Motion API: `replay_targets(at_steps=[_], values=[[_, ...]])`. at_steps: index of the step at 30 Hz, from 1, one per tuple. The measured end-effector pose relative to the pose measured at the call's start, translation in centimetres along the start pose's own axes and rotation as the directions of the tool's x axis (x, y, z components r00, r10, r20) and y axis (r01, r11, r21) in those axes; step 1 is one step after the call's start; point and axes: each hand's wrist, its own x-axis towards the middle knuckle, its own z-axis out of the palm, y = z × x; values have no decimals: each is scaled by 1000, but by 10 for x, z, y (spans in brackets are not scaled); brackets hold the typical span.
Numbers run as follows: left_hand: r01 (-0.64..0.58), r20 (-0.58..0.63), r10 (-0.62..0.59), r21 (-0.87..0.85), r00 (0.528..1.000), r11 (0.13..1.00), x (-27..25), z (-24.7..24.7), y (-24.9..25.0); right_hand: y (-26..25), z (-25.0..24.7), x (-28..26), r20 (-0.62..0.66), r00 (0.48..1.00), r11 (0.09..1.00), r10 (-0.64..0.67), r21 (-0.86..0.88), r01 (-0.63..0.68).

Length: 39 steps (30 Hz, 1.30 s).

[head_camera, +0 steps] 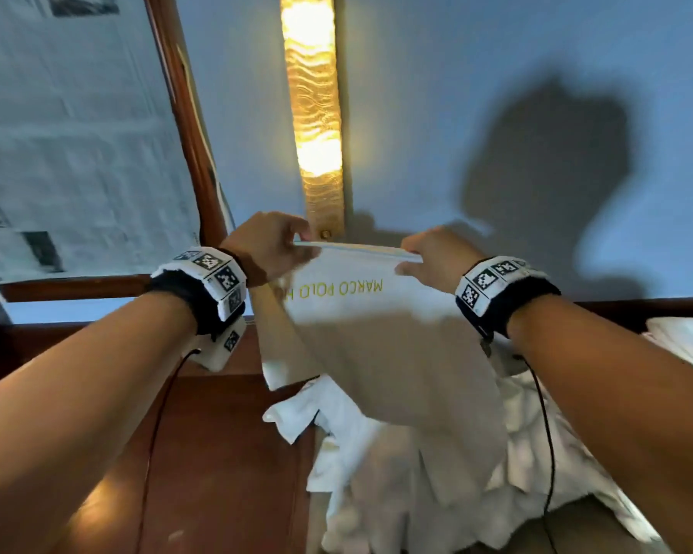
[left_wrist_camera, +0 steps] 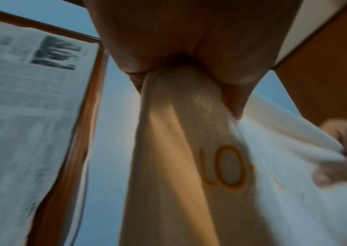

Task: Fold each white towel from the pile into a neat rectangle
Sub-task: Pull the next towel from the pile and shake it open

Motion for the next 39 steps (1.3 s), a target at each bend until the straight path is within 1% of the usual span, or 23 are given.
replay_targets(at_steps=[2,5,8,10,12,13,14,15,16,17,18,19,20,22,23,24,26,30,32,33,36,37,39], values=[[18,-36,-17,15,999,1000,-15,-15,-21,-5,10,-11,16,998,998,66,7,-66],[67,-106,-73,-52,992,996,-40,-32,-59,7,23,-30,13,977,976,214,30,-214],[112,-150,-136,-155,979,981,-62,-40,-93,5,19,-43,-61,930,917,363,199,-345],[191,-159,-207,-114,965,975,-71,-42,-107,-8,11,-42,-155,896,884,416,299,-358],[276,-132,-275,-11,952,961,-76,-42,-117,-24,3,-37,-233,861,841,453,431,-326],[303,-99,-298,45,949,952,-79,-41,-117,-34,-1,-33,-273,850,825,451,490,-281],[322,-45,-320,71,946,944,-82,-37,-113,-47,-6,-28,-311,851,824,423,522,-219],[309,32,-311,63,950,949,-86,-32,-104,-62,-9,-21,-341,863,834,374,530,-153],[277,123,-275,0,954,961,-88,-21,-90,-79,-15,-17,-352,886,853,301,515,-85],[255,203,-228,-119,952,960,-90,-11,-71,-97,-18,-12,-349,913,882,212,470,-25],[233,256,-163,-274,953,933,-90,2,-50,-115,-20,-9,-333,934,910,130,415,21],[191,242,-97,-403,965,895,-90,16,-33,-130,-19,-5,-316,946,918,73,391,60],[131,154,-64,-471,986,872,-86,31,-22,-140,-15,-2,-292,955,912,43,402,82],[85,-28,-112,-480,993,873,-79,43,-16,-145,-6,0,-260,965,914,41,400,69],[87,-72,-140,-489,988,868,-78,45,-19,-142,-2,0,-244,968,922,54,384,46],[83,-90,-152,-526,984,847,-76,47,-22,-137,-1,-1,-226,972,927,58,374,32],[53,-97,-129,-562,987,826,-72,46,-25,-130,1,0,-199,979,935,44,354,30],[-30,-217,-90,-493,972,870,-51,41,-21,-124,4,15,-188,982,944,-6,322,67],[-43,-251,-86,-468,964,883,-39,33,-24,-117,10,21,-190,981,921,25,386,51],[-27,-252,-98,-449,963,893,-35,28,-27,-110,17,25,-168,984,915,54,403,19],[16,-253,-132,-414,958,910,-29,16,-44,-91,46,27,-3,997,940,78,335,-73],[36,-231,-145,-418,962,908,-28,15,-50,-85,55,29,37,995,933,94,344,-101],[82,-119,-150,-446,982,891,-31,15,-58,-77,64,38,36,995,915,98,390,-104]])
